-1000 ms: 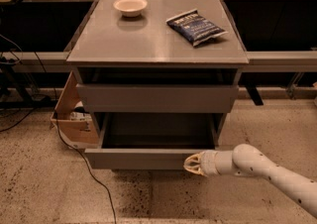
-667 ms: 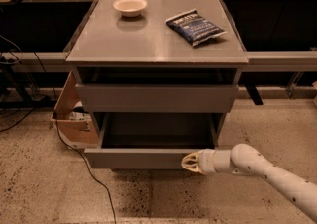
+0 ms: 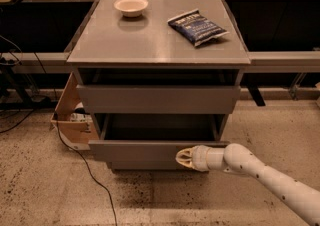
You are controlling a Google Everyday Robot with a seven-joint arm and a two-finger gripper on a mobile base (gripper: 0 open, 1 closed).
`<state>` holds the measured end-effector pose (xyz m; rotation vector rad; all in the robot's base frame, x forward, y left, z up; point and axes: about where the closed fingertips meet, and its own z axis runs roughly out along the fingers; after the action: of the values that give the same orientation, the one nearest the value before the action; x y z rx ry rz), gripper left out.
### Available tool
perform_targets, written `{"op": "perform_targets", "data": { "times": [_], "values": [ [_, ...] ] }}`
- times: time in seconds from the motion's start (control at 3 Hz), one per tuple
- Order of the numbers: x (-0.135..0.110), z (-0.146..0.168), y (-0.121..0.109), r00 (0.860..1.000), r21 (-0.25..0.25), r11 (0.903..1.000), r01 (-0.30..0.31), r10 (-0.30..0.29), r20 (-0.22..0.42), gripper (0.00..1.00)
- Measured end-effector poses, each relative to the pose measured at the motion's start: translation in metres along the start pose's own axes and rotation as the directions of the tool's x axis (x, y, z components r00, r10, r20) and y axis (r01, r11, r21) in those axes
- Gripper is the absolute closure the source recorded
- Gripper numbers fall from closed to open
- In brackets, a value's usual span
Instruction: Close middle drawer
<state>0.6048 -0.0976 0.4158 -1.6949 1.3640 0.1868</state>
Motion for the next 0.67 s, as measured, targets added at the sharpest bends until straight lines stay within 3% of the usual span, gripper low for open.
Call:
{"op": "perform_targets", "data": {
  "times": [0.67],
  "values": [
    [0.0005,0.0024,0.0008,1.0,0.021,0.9996,-0.016,0.016,-0.002,1.0]
  ]
}}
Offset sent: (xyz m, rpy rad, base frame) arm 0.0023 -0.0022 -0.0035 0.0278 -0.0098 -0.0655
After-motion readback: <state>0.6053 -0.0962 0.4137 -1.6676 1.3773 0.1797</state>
